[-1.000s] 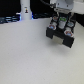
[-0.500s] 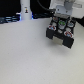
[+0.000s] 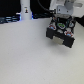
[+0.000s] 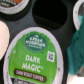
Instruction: Open the kcup holder, insert the kcup into the holder, and close the kcup holder
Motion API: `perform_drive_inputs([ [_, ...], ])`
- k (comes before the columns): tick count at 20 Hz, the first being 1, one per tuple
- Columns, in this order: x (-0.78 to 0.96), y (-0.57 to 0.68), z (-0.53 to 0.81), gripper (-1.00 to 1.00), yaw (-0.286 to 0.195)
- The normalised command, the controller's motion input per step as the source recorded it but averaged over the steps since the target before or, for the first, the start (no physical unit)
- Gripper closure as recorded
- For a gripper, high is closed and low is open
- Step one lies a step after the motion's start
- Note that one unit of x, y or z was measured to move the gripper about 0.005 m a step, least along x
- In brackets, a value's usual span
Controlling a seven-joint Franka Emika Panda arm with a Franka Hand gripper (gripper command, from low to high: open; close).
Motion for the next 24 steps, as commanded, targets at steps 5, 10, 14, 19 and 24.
perform_drive_inputs([
  [5, 0.19, -0.11, 0.43, -1.00, 0.055],
  [10, 0.40, -0.38, 0.51, -1.00, 0.022],
  [14, 0.58, -0.52, 0.36, -1.00, 0.002],
  [19, 0.64, -0.54, 0.24, -1.00, -0.001],
  [24, 0.67, -0.56, 0.14, -1.00, 0.002],
])
